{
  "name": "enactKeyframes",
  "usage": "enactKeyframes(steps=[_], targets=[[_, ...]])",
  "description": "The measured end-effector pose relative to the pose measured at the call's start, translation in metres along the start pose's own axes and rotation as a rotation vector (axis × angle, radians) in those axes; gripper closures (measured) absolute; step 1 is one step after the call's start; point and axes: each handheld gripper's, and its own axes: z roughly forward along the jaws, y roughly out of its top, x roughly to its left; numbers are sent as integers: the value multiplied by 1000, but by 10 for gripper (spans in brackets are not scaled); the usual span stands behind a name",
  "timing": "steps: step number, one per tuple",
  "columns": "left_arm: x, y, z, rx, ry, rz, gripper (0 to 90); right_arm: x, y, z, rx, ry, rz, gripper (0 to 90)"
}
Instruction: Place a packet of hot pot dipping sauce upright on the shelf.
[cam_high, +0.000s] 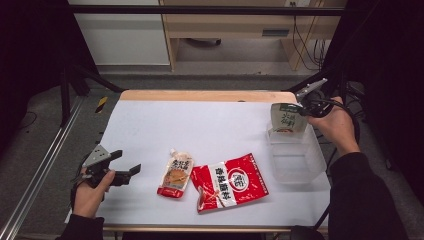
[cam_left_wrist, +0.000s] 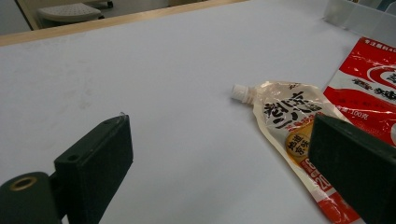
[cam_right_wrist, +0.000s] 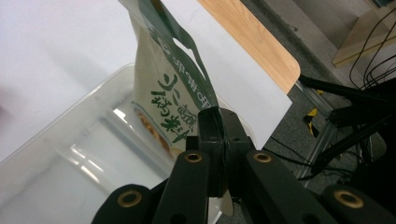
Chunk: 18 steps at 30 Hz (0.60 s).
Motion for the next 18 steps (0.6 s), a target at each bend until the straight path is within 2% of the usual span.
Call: enactKeyframes(steps=[2,4,9,10,11,13,16,17,18], targets=[[0,0,0,4,-1,4,66,-2,-1,2,2,-6,13,896],[-1,0,0,2,-1,4,66,-6,-5,8,-9,-18,54,891],[-1,0,0,7,-3,9,66,-9,-11,13,-28,-18,84,855],[-1,0,1,7,-4,9,66,-10,-13,15,-34,-25,93,793],[-2,0,1,6,-5,7,66,-10,-13,15,-34,-25,93,793],[-2,0,1,9,-5,9,66,-11,-13,14,-27,-39,120,660],[-3,0,2,12,-5,15,65,-10,-14,9,-41,-51,131,578],[-4,1,3,15,-8,20,66,-8,-13,3,-57,-58,125,525],[-4,1,3,15,-8,20,66,-8,-13,3,-57,-58,125,525]])
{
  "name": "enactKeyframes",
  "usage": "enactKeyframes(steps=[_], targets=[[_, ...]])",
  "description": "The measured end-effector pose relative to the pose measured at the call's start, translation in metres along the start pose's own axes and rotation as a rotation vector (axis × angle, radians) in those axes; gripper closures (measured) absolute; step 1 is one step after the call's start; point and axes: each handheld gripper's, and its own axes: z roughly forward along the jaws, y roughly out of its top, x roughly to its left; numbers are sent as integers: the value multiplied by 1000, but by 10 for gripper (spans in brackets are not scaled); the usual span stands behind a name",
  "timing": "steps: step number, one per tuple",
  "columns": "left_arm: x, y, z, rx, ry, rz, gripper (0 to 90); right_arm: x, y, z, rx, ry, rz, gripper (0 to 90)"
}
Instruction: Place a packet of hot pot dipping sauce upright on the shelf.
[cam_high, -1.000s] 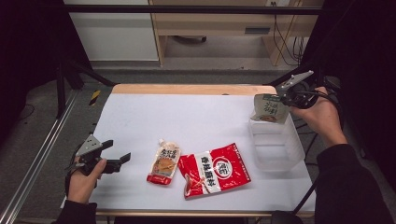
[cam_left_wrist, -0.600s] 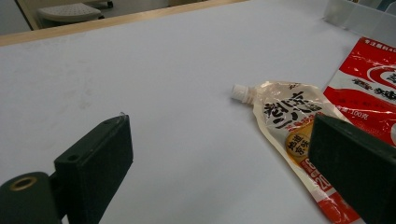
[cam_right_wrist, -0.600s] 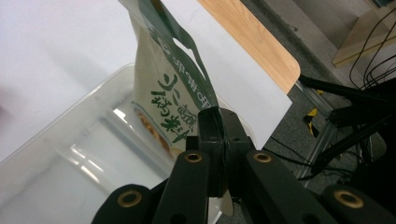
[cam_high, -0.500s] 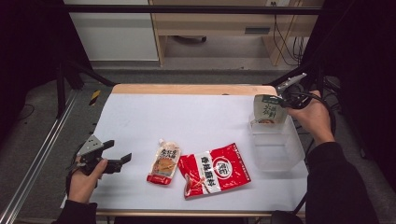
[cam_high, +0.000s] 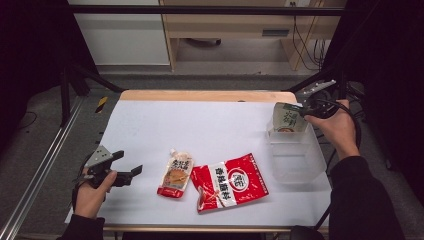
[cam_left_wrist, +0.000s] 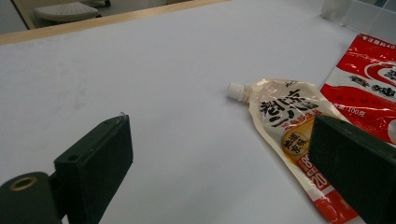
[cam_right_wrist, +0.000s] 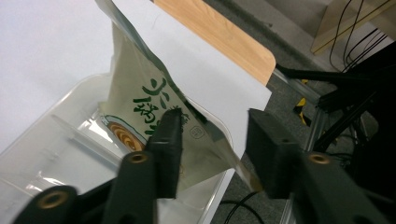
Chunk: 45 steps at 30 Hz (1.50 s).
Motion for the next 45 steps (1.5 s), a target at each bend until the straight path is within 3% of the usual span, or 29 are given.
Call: enactKeyframes(steps=[4,11,17,25,26,27,28,30,36,37,38,39,45], targets=[[-2,0,1,3,-1,4,66,6,3,-16,-51,-17,-10,422],[-9,0,5,21,-2,33,66,21,6,-37,-91,-19,-35,335],[-16,1,7,38,-6,67,63,45,10,-61,-146,-5,-73,274],[-16,1,7,37,-2,63,61,83,19,-83,-212,38,-127,194],[-16,1,7,37,-1,63,61,93,21,-85,-231,54,-133,181],[-16,1,7,36,-3,62,61,93,21,-85,-231,54,-133,181],[-17,1,7,37,-4,63,61,105,23,-86,-241,70,-141,160],[-17,1,7,37,-4,64,60,111,24,-86,-244,80,-147,156],[-21,1,8,44,-14,68,59,152,30,-79,-281,182,-155,135],[-21,1,8,44,-14,68,59,152,30,-79,-281,182,-155,135],[-21,1,8,44,-15,71,59,163,32,-76,-276,203,-162,155],[-22,1,9,45,-14,72,59,163,32,-76,-276,203,-162,155],[-25,1,10,44,-23,74,57,197,37,-67,-277,262,-193,146]])
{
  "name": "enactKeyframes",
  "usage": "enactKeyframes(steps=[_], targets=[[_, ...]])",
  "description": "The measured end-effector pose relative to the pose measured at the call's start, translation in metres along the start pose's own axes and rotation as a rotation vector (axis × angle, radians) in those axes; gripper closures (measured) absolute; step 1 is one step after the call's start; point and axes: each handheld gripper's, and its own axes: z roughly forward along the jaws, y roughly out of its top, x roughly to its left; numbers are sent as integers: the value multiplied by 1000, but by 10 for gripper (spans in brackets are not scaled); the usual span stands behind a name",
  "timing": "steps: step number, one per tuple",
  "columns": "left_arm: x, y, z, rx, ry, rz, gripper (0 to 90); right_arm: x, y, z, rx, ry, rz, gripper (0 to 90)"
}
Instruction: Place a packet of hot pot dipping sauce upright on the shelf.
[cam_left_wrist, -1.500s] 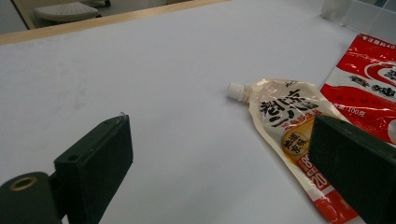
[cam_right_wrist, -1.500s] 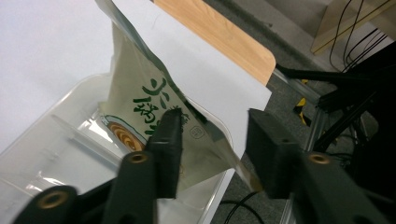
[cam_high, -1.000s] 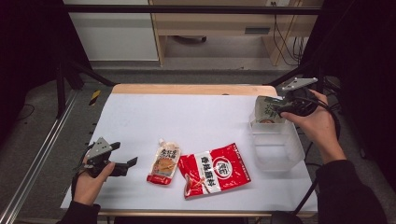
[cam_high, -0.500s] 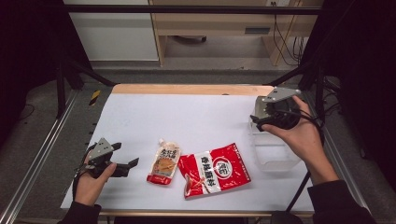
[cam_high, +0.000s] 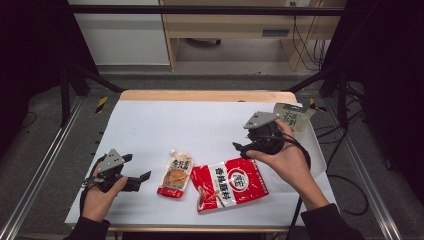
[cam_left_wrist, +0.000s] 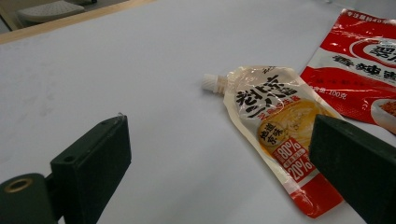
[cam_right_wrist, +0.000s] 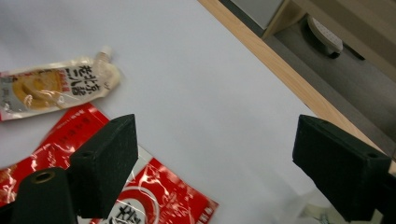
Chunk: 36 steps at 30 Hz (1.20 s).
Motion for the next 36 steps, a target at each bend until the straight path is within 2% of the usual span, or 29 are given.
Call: enactKeyframes(steps=[1,2,5,8,16,17,22,28,36], targets=[[-1,0,1,5,-3,4,56,9,4,6,-6,13,-9,149],[-1,0,1,5,-3,4,56,9,4,6,-6,13,-9,149],[-2,0,2,6,-4,10,56,21,10,15,-7,39,-19,149],[-3,1,2,7,-7,16,59,34,17,26,9,43,-39,151],[-3,1,2,0,0,18,60,59,29,51,28,83,-29,178],[-3,1,2,2,0,17,61,64,31,59,41,95,-26,186],[-5,1,2,5,-2,29,60,70,33,73,51,107,-24,240],[-8,1,5,28,-2,54,61,78,31,96,103,136,-24,319],[-13,1,9,49,-8,80,62,79,30,120,149,165,-7,436]])
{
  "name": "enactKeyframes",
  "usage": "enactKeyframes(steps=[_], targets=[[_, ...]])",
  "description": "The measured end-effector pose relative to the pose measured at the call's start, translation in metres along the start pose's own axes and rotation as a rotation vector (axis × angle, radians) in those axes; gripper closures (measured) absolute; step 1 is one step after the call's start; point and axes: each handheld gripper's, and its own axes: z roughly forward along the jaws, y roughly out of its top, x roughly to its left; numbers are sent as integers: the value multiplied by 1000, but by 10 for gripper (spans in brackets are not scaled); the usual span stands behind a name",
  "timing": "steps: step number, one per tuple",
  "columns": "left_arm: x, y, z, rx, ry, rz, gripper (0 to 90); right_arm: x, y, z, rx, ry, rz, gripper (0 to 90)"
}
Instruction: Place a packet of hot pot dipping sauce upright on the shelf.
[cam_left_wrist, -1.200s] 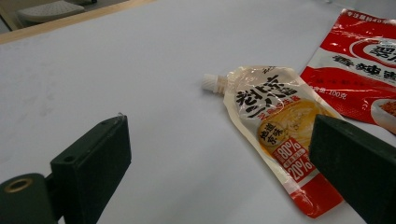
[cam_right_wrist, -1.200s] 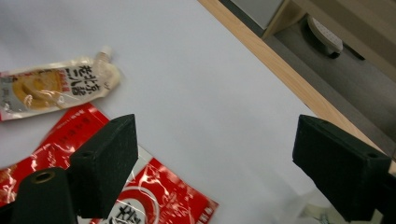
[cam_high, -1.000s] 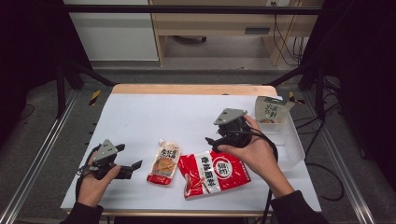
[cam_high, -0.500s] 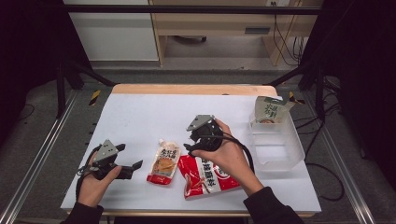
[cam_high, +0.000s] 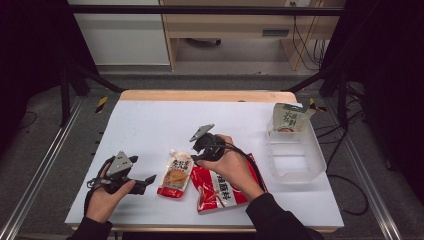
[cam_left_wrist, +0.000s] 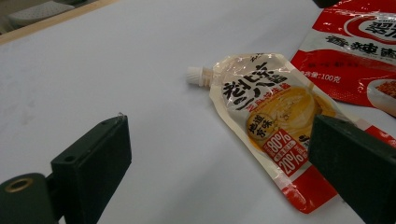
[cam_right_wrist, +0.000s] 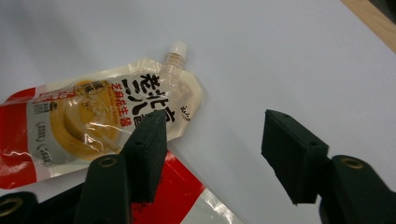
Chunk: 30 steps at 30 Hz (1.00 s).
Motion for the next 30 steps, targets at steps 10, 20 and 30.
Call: enactKeyframes(steps=[10,20,30], targets=[[0,0,0,5,4,6,64,3,1,31,28,43,38,506],[0,0,0,9,5,11,67,7,0,62,46,78,86,509],[0,0,0,9,2,14,69,6,-2,72,66,106,138,495]])
